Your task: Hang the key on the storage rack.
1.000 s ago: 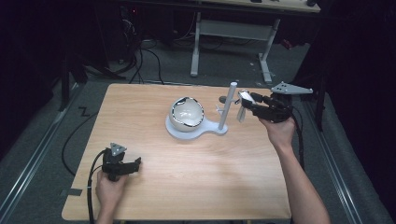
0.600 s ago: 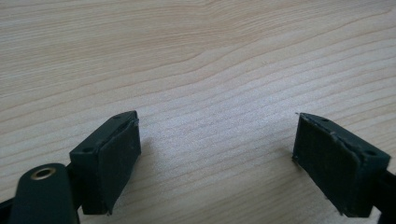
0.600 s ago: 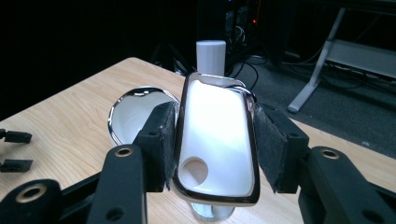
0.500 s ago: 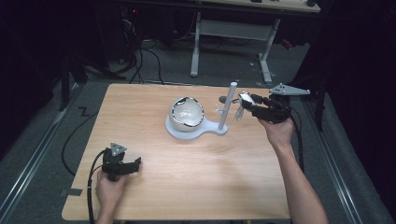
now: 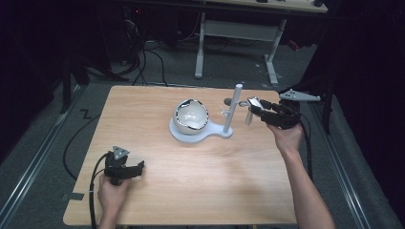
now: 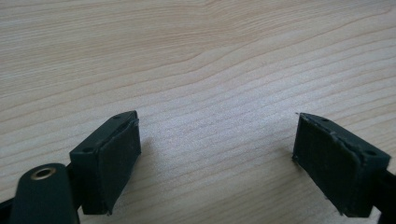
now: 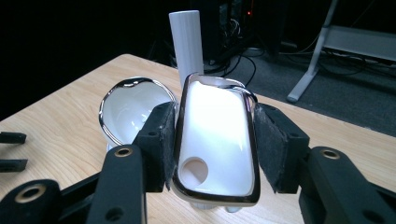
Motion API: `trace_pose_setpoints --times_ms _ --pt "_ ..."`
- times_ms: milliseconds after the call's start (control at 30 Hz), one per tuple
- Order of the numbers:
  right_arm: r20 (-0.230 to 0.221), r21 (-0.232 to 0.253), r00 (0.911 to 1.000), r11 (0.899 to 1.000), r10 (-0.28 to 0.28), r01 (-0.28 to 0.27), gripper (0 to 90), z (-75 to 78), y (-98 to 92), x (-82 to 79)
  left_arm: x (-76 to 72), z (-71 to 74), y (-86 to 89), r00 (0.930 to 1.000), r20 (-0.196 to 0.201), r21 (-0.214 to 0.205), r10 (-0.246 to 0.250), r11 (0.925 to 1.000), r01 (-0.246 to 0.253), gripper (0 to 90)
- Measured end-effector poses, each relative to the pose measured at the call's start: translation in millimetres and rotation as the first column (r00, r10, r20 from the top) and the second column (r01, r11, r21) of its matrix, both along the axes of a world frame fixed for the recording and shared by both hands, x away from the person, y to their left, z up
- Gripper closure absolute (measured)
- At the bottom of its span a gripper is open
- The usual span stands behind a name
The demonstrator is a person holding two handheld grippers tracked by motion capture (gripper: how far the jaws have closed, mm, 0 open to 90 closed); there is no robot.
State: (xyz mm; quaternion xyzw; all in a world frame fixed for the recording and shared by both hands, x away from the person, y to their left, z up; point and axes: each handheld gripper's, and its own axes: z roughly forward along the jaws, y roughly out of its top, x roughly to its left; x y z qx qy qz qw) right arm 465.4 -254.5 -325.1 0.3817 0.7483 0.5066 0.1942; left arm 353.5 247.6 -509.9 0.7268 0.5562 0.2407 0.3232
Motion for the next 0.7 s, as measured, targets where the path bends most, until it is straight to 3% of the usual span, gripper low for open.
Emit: trace_pose_setpoints --times_ms 233,700 --pt "-0.012 0.014 0.9998 1.0 -0.016 0.016 50.5 -10.0 -5.1 0.1 0.0 0.0 0.0 1.0 0.0 0.0 0.0 1.0 0.0 15.4" --pt "-0.018 -0.02 0.9996 1.0 -0.023 0.023 50.5 -25.9 1.0 0.8 0.0 0.0 -0.1 1.0 0.0 0.0 0.0 1.0 0.0 15.4"
